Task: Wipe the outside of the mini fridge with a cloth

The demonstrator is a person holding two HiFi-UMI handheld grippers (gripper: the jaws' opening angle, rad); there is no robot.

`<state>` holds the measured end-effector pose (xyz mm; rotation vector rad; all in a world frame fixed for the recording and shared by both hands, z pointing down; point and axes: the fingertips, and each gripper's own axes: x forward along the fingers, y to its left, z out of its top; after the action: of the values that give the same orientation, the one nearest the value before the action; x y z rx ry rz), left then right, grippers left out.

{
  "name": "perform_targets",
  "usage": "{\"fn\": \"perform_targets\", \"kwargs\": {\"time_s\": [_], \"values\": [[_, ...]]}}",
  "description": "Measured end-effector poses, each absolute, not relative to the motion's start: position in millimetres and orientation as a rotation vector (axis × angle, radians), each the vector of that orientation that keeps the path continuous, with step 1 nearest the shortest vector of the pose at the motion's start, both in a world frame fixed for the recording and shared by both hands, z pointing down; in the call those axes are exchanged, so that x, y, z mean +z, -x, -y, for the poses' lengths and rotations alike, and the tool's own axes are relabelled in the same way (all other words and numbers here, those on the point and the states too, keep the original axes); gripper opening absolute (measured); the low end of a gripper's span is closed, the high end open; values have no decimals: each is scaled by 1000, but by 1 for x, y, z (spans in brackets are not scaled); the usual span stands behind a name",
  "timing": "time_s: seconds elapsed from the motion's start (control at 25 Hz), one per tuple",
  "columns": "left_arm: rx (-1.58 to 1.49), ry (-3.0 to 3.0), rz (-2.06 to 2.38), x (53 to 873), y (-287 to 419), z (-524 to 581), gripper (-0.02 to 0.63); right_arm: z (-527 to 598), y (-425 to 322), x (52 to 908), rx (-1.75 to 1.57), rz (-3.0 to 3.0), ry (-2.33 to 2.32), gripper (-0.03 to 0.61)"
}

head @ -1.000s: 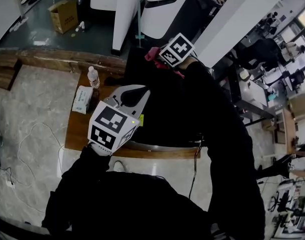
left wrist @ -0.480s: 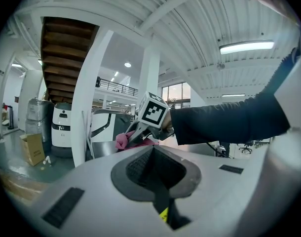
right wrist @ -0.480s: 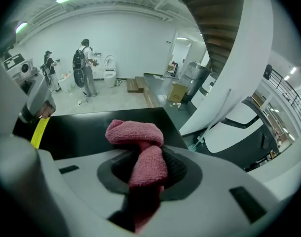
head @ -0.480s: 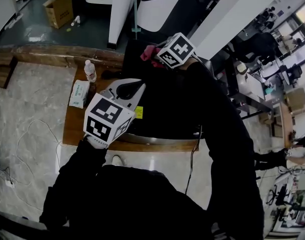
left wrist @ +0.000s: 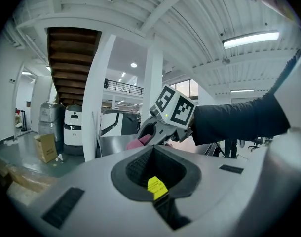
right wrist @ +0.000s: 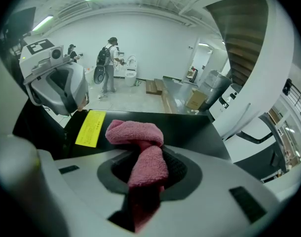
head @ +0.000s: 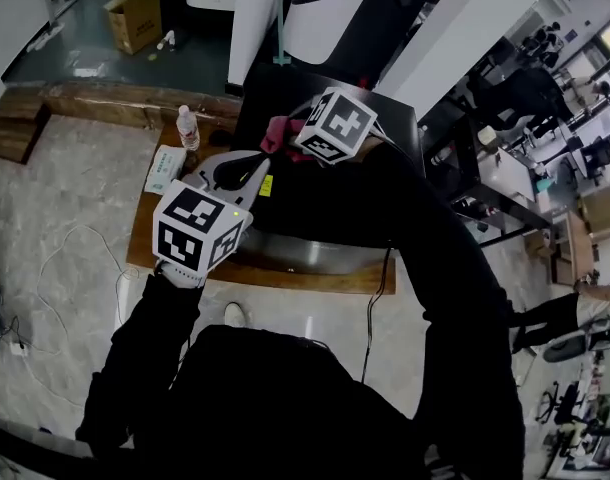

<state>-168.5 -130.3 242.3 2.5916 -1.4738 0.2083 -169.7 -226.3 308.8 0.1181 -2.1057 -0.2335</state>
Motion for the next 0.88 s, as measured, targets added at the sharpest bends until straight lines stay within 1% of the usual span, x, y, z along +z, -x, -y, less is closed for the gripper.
{"fn": "perform_targets", "kwargs": {"time_s": [0.32, 0.64, 0.76, 0.88], "values": [[241, -2535, 1547, 249, 145, 70, 3, 142, 153, 309, -263, 2110, -18, 108], [276, -2494, 1700, 239, 133, 20, 3, 94, 131, 303, -192, 2155, 50, 114], [249, -2455, 1780, 236, 136, -3, 3, 79, 127, 287, -199, 2266, 22, 130], [223, -2437, 1848, 231, 141, -20, 3, 63, 126, 261, -207, 2446, -47, 132]]}}
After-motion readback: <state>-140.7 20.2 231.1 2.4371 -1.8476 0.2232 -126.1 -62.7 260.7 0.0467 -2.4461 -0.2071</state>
